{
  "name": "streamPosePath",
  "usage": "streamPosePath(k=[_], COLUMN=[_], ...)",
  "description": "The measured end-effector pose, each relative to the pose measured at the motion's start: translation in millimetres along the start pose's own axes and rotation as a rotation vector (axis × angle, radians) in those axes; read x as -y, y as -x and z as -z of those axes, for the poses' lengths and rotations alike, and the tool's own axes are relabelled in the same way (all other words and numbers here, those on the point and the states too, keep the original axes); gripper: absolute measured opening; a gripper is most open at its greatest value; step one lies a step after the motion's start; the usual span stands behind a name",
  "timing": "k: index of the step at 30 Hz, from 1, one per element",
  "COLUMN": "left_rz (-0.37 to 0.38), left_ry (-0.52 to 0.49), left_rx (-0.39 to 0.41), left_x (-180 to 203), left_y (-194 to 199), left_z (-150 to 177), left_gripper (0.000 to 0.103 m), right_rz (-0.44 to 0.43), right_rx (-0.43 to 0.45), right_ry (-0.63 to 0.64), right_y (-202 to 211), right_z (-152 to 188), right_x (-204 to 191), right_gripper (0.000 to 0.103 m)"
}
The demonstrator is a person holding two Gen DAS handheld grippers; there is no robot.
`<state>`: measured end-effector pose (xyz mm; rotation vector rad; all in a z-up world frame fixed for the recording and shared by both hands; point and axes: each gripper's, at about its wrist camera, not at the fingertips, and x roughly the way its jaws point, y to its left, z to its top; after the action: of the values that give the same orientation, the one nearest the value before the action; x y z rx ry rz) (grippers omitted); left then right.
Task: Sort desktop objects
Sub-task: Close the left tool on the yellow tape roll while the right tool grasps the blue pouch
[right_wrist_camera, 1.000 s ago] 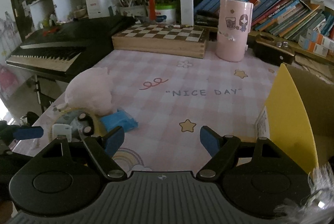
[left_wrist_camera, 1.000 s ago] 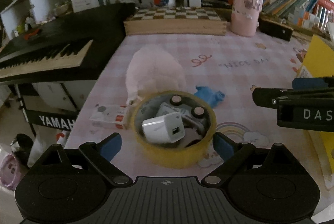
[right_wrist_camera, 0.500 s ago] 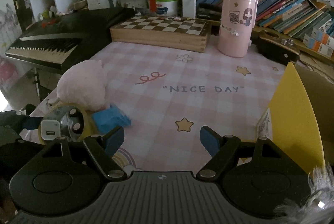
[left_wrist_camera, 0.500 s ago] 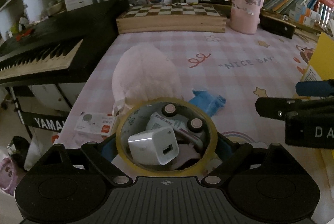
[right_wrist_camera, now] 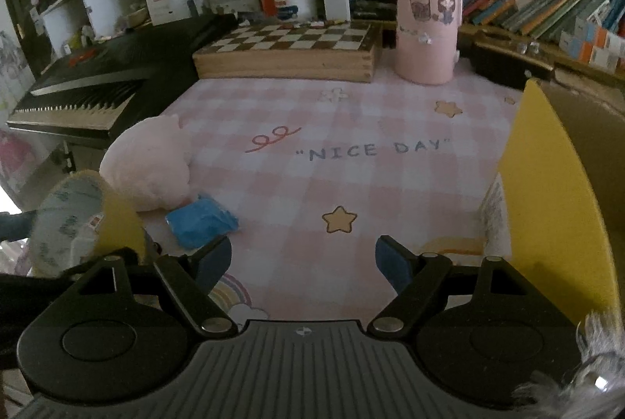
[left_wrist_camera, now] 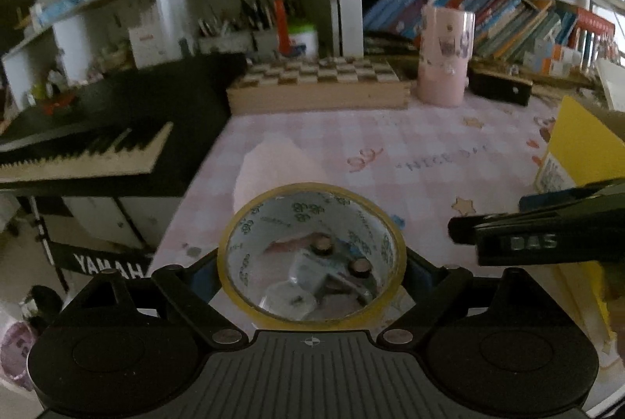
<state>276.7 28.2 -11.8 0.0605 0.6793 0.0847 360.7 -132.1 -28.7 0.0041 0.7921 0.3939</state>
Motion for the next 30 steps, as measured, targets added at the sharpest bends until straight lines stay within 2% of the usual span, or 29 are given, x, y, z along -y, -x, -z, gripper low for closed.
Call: streamPosePath(k=[6,13,20,24,26,30], left_rz=[-0.055,-0.153,-0.174,-0.173,-0.173,-0.171], left_ry=[0.039,0.133,0.139,0.129,0.133,0.155], left_rx=[0.055,0.036,0.035,0.033,0.034,0.043], left_x=[-14,-39,-45,-44,-43,-45], left_y=[22,35,39,38,38,39], left_z=[6,14,16,16,16,16], left_gripper=[0.092,0.092,0.092,0.092,0.092,0.092], right_rz=[-0.060,-0.123,-0.187,-0.247,-0.235,-0.231], right_rx=[-0.042,-0.054,-0.053,-0.097,-0.101,-0.107], right_ry=[0.020,0.165,0.191,0.144,0.193,0.285], right_y=[-17,-43,-64,-73,-71,-70], right_z=[-4,-8,-20,-27,-26,-23], right_x=[-13,-45,-49,-41,-43,-48], right_gripper=[0.080,0.079,0.078,0.069,0.061,0.061])
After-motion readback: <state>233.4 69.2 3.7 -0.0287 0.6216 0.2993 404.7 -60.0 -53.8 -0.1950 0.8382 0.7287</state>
